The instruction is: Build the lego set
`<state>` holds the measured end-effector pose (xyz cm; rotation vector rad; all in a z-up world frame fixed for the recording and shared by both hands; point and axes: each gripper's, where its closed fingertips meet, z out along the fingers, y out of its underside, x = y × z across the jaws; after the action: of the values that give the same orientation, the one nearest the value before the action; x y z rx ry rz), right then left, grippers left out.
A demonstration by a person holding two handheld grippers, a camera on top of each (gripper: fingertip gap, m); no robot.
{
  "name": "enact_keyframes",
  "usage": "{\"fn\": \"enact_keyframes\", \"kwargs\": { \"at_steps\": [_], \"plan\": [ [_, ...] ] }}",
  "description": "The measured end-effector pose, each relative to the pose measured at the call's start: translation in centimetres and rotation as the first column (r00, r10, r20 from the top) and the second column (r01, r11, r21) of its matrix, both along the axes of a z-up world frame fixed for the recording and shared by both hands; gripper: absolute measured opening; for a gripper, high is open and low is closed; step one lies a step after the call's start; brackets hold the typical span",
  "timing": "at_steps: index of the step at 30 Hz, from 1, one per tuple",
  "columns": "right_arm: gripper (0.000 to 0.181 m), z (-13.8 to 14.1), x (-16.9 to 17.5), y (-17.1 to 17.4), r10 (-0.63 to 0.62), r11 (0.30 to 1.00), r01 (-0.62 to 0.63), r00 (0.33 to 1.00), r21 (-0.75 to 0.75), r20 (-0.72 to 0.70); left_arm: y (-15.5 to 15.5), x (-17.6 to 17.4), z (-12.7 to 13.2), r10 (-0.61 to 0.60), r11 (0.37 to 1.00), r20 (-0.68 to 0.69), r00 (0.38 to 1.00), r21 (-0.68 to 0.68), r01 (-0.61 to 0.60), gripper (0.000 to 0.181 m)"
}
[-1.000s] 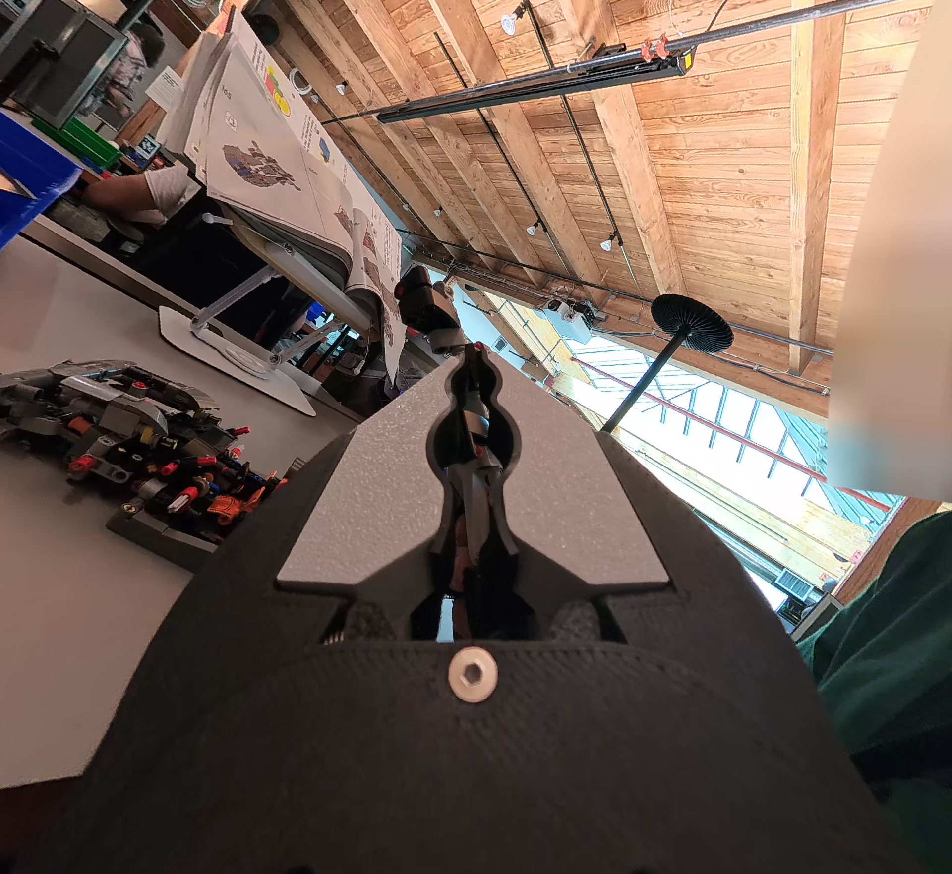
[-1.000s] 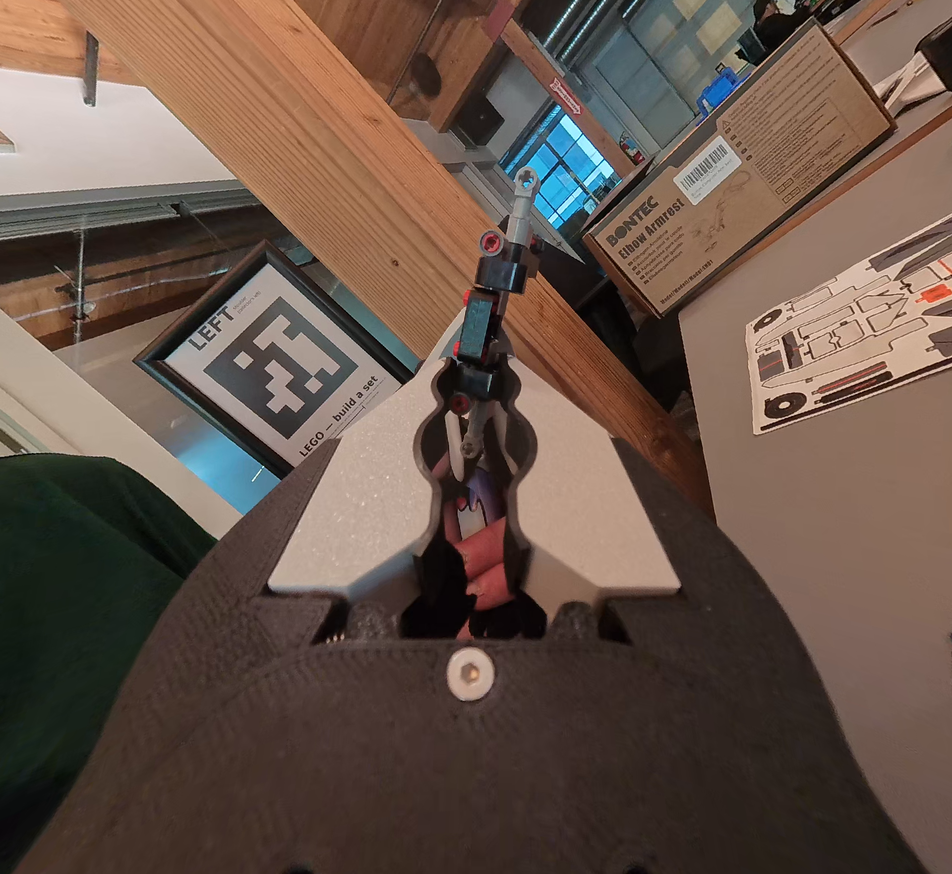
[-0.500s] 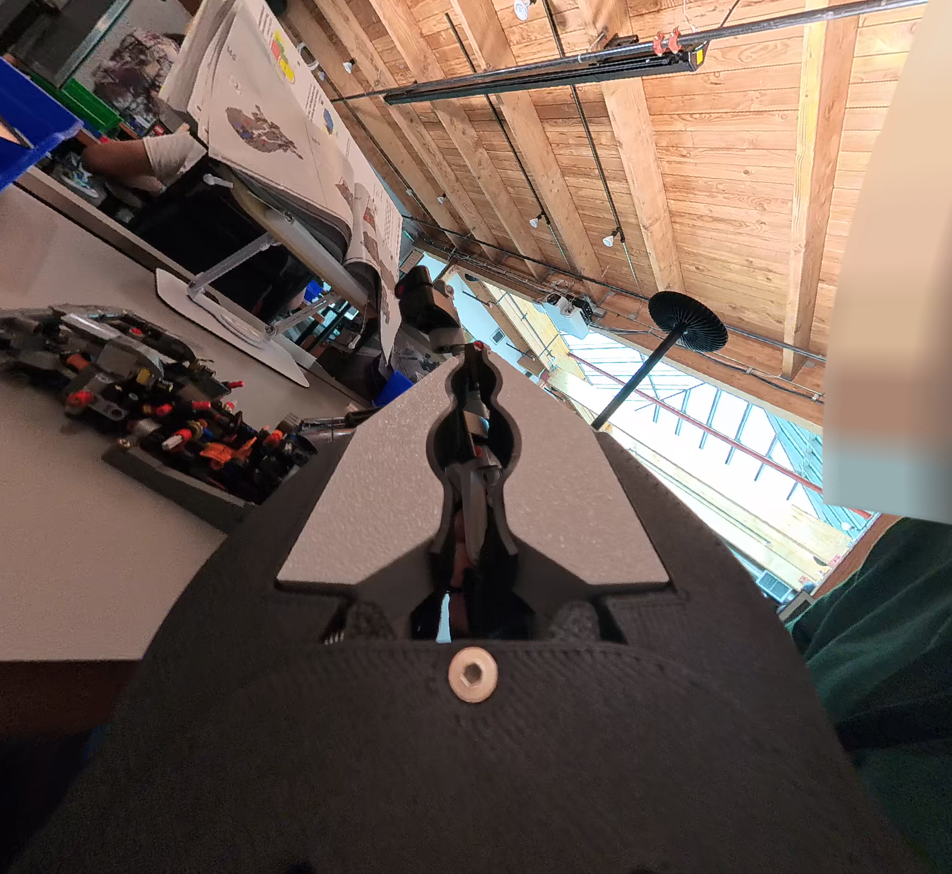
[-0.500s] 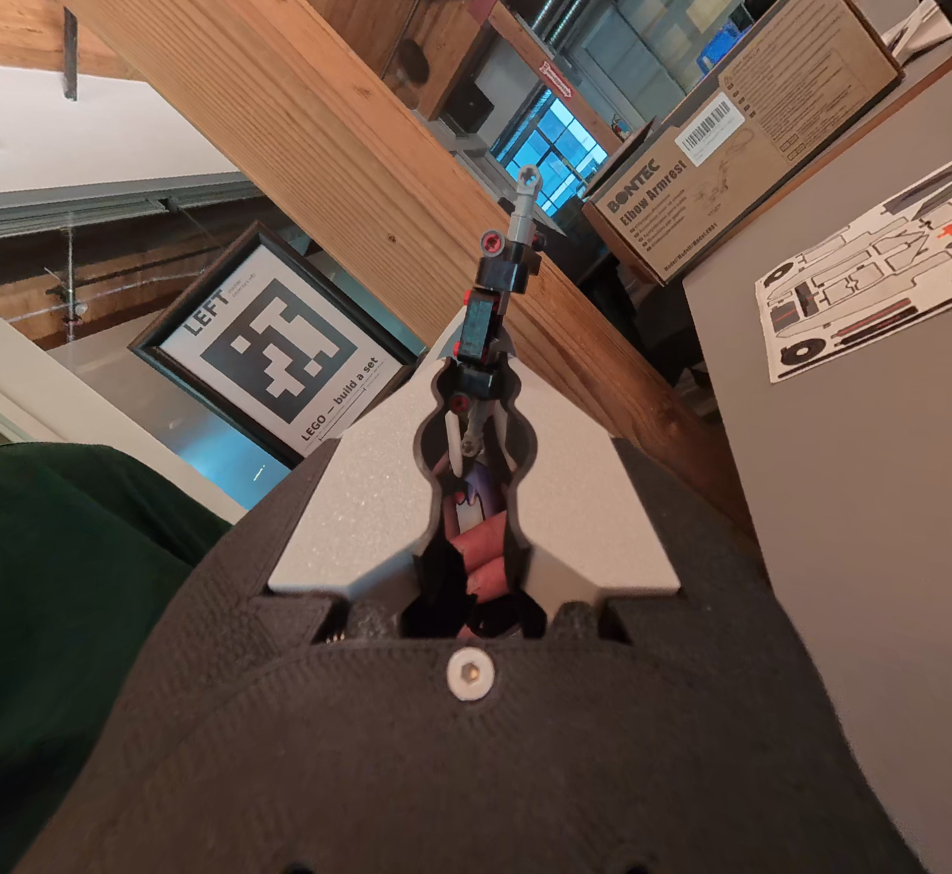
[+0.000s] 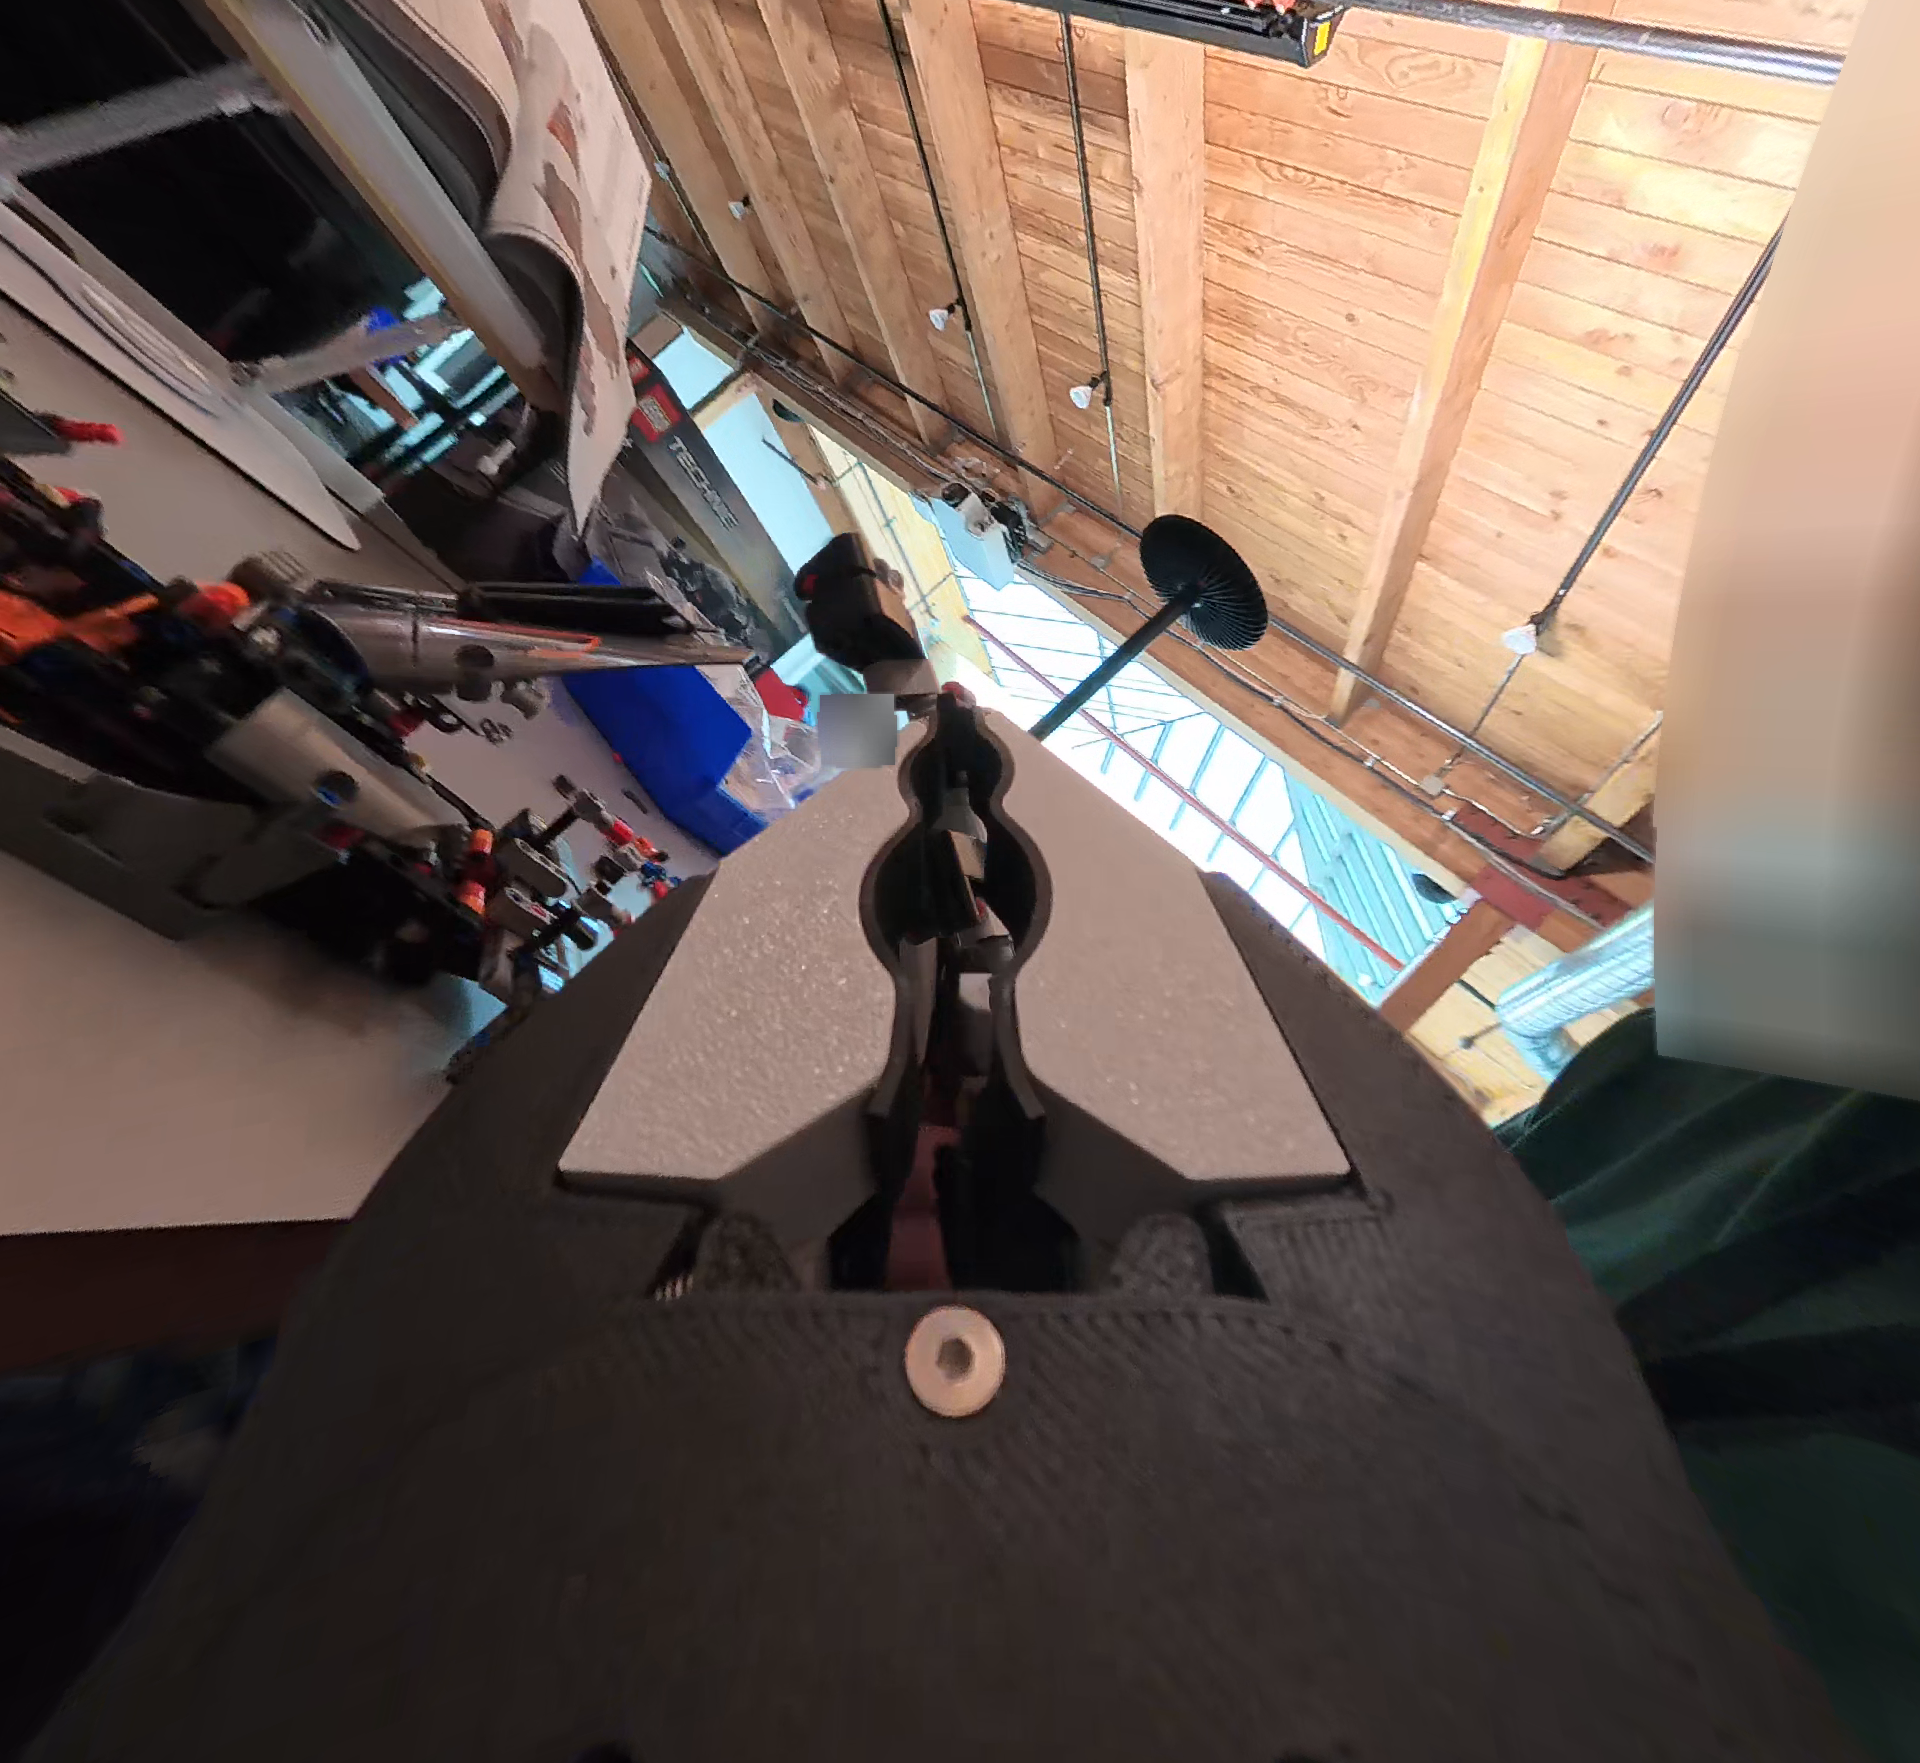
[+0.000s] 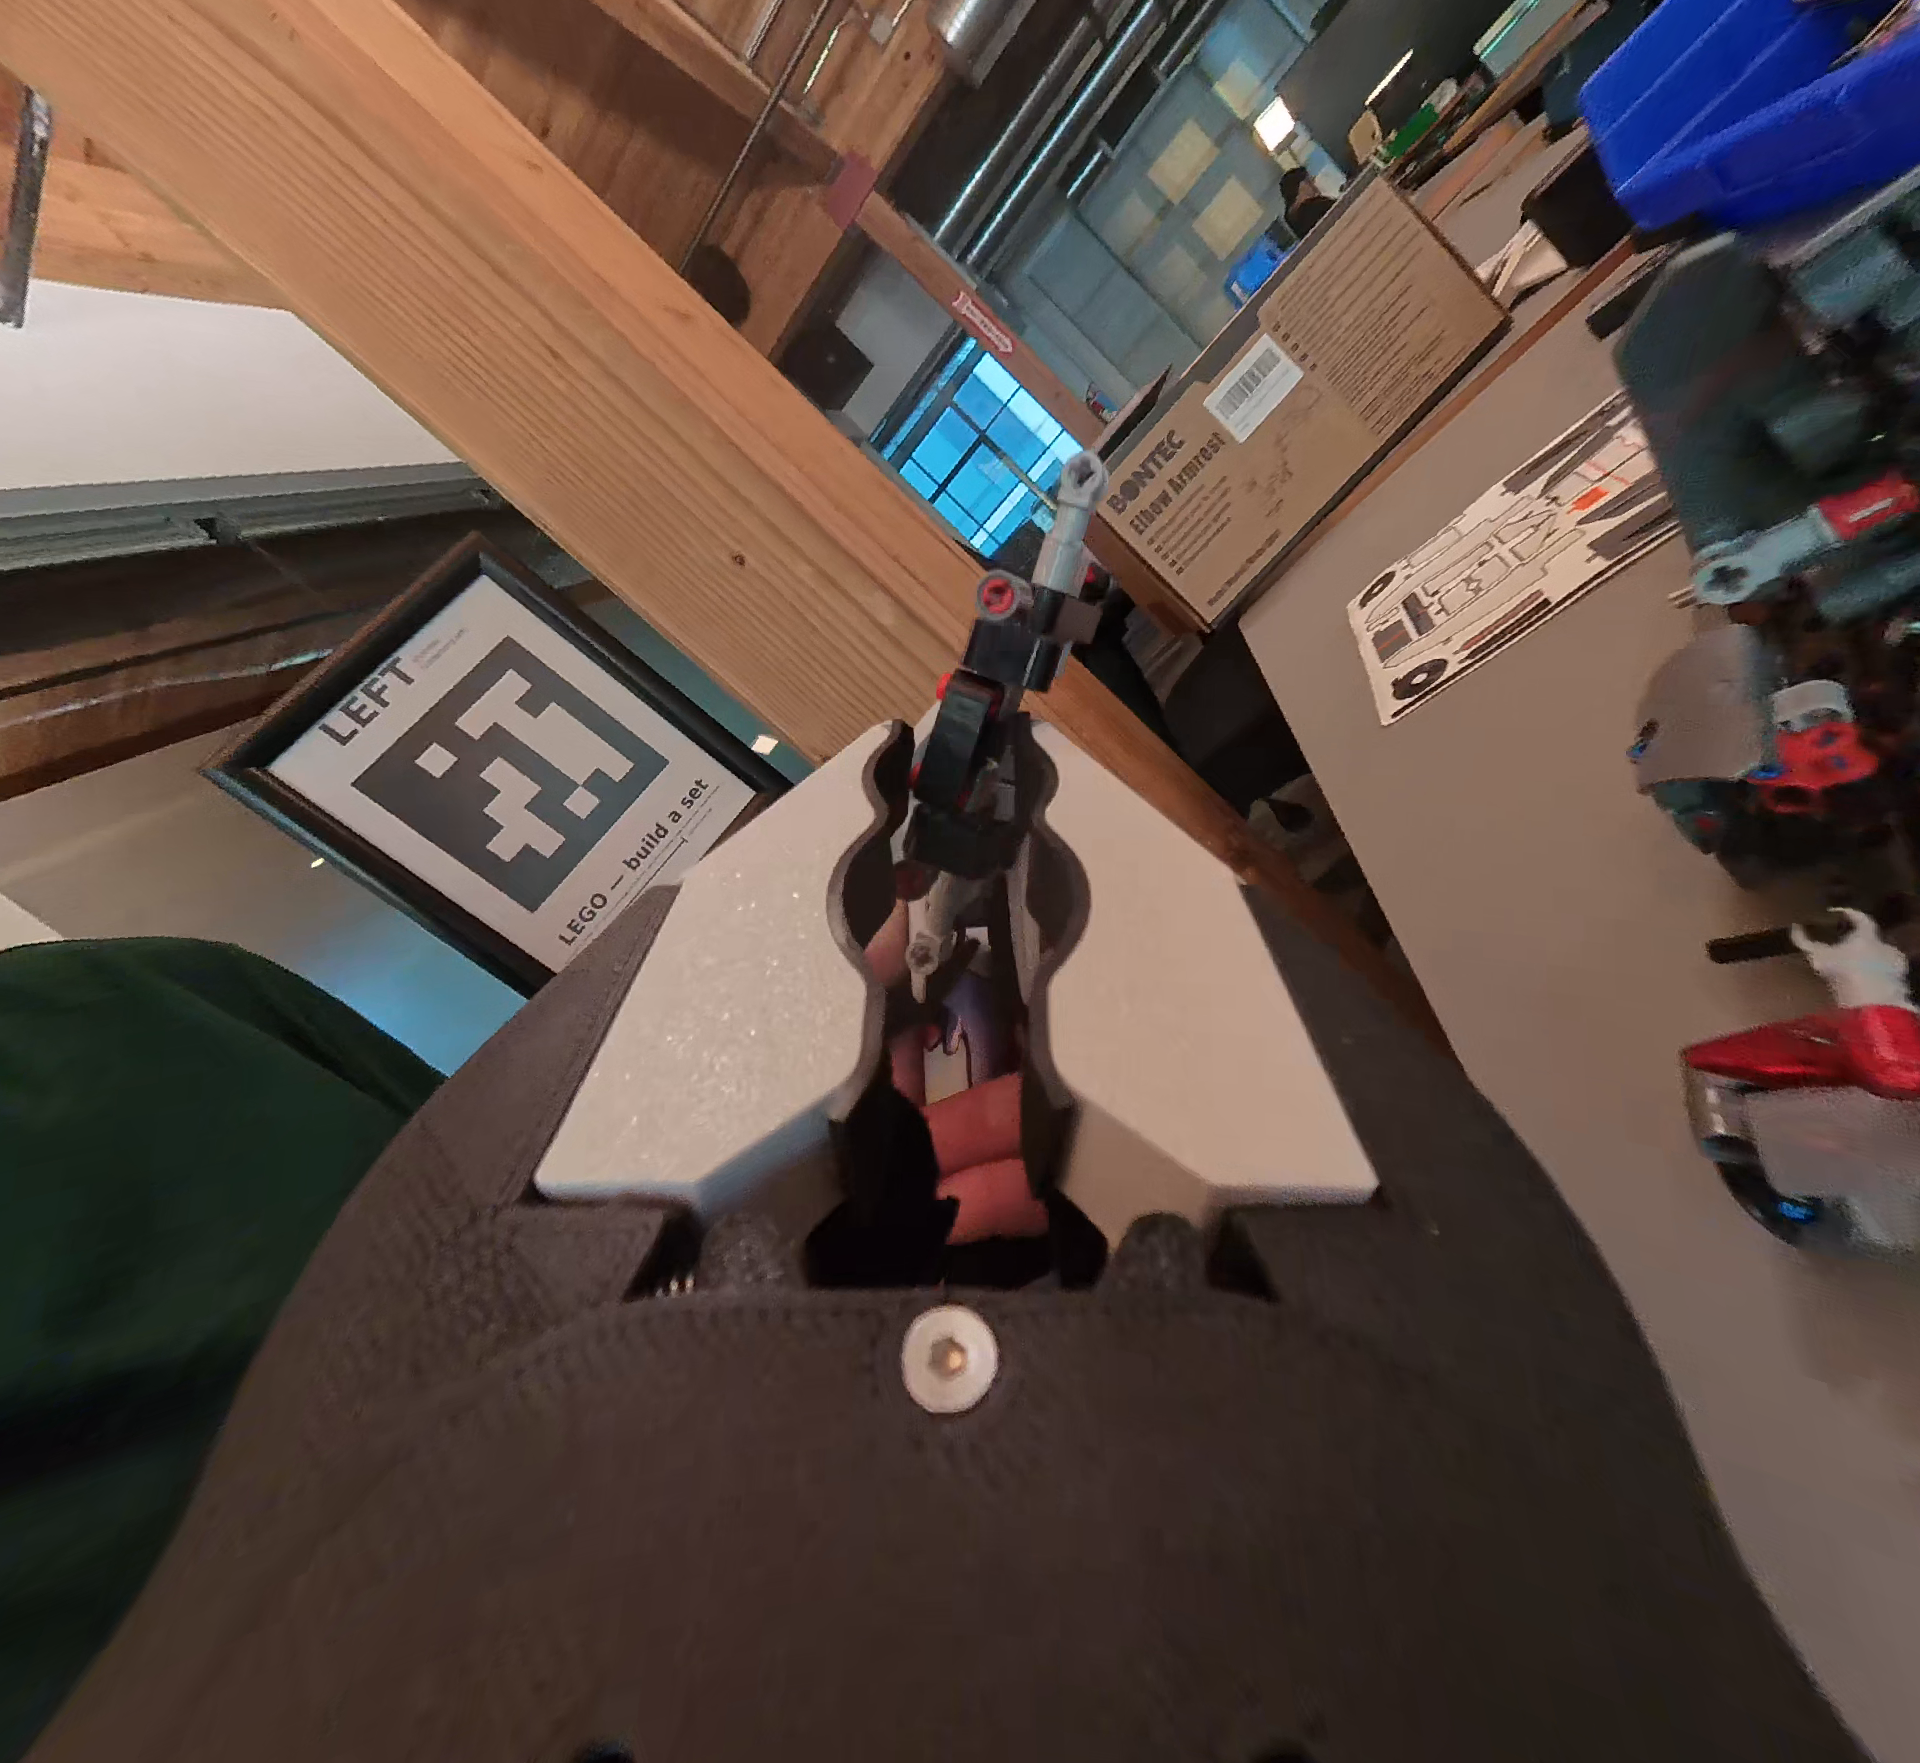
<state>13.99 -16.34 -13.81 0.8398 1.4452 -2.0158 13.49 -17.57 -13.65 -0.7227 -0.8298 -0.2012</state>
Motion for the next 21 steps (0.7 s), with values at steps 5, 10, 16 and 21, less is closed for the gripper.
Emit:
{"fn": "enact_keyframes", "kwargs": {
  "at_steps": [5,10,16,21],
  "plan": [
    [0.017,0.3,0.2,1.1,-0.017,1.000,0.017,1.000,-0.013,0.001,0.9,0.4,0.2,-0.035,0.999,0.000,0.999,0.019,0.035,0.000],
    [0.018,0.3,0.0,1.8,-0.026,0.999,0.027,0.999,-0.046,0.022,0.9,0.7,0.4,-0.042,0.999,-0.009,0.999,0.020,0.042,0.000],
    [0.013,0.6,0.1,1.7,-0.006,0.998,0.007,1.000,-0.059,0.031,1.0,0.7,0.4,-0.042,0.999,-0.013,0.999,0.010,0.043,0.001],
    [0.010,0.7,0.0,1.9,-0.009,0.999,0.010,1.000,-0.044,0.017,1.3,0.8,0.8,-0.051,0.999,-0.026,0.998,0.004,0.051,0.000]
  ]
}}
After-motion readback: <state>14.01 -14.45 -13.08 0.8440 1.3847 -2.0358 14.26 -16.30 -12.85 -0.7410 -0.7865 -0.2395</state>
